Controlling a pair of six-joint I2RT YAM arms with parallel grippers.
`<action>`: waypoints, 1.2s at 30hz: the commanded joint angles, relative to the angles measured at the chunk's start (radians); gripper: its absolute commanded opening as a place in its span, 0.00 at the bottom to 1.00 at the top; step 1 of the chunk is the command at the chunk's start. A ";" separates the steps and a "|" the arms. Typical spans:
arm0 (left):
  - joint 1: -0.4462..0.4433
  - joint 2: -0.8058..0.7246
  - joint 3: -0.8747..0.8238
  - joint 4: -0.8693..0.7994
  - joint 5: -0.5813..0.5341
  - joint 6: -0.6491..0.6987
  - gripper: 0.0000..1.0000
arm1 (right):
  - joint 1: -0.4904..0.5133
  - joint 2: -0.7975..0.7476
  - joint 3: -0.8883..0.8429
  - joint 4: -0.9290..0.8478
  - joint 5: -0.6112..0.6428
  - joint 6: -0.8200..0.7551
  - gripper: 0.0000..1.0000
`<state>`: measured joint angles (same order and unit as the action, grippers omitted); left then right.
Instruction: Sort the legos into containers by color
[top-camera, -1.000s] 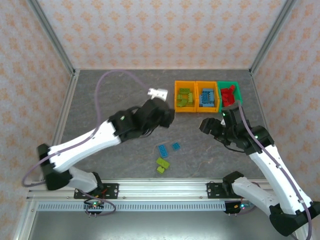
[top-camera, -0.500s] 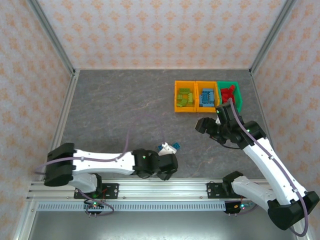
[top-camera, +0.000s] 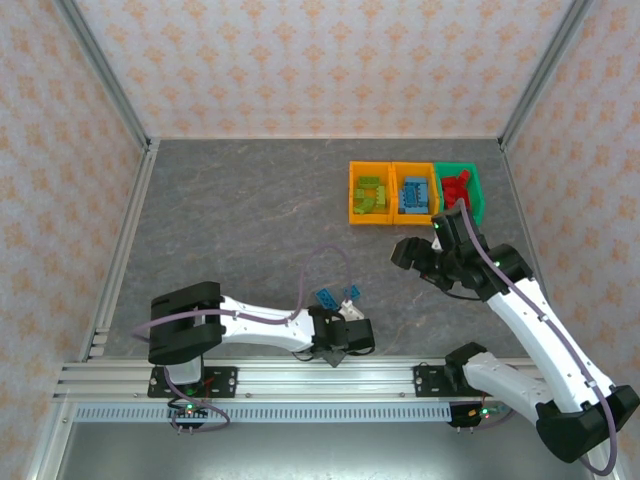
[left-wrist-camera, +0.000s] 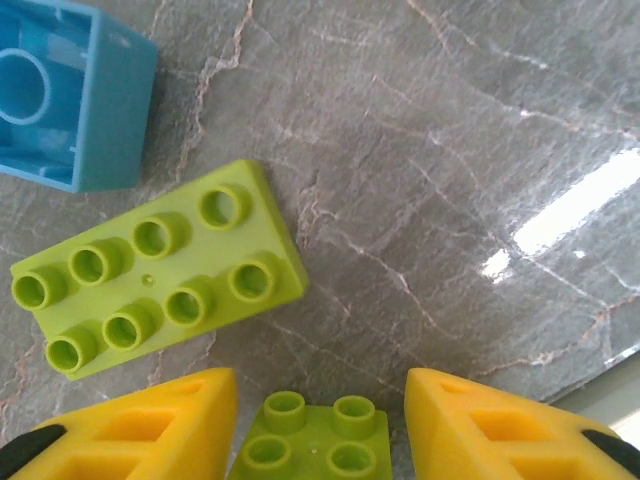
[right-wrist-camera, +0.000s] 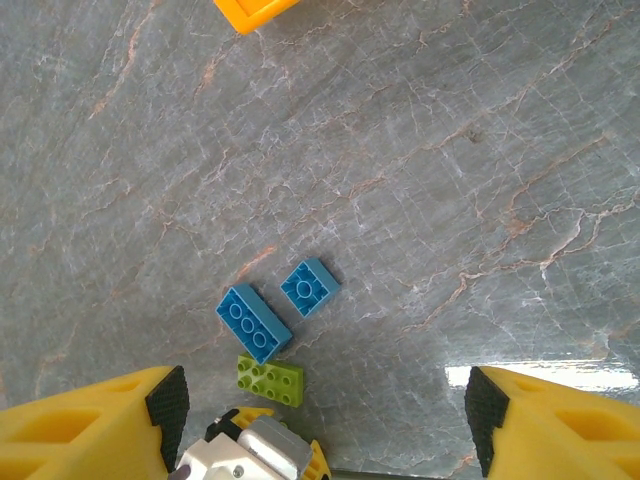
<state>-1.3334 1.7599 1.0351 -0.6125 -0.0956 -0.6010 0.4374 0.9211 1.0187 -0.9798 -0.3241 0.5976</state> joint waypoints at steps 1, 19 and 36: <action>0.001 -0.003 -0.001 -0.023 -0.027 0.000 0.46 | -0.002 -0.013 -0.015 -0.016 0.021 -0.017 0.75; 0.025 -0.232 -0.175 0.158 -0.021 -0.051 0.20 | -0.003 -0.026 -0.009 -0.033 -0.043 -0.014 0.75; 0.496 -0.078 0.353 0.334 0.060 0.168 0.20 | -0.003 -0.116 -0.048 0.066 -0.224 0.037 0.76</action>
<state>-0.8700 1.5780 1.2560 -0.3183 -0.0586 -0.5117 0.4374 0.8150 0.9504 -0.9184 -0.5911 0.6144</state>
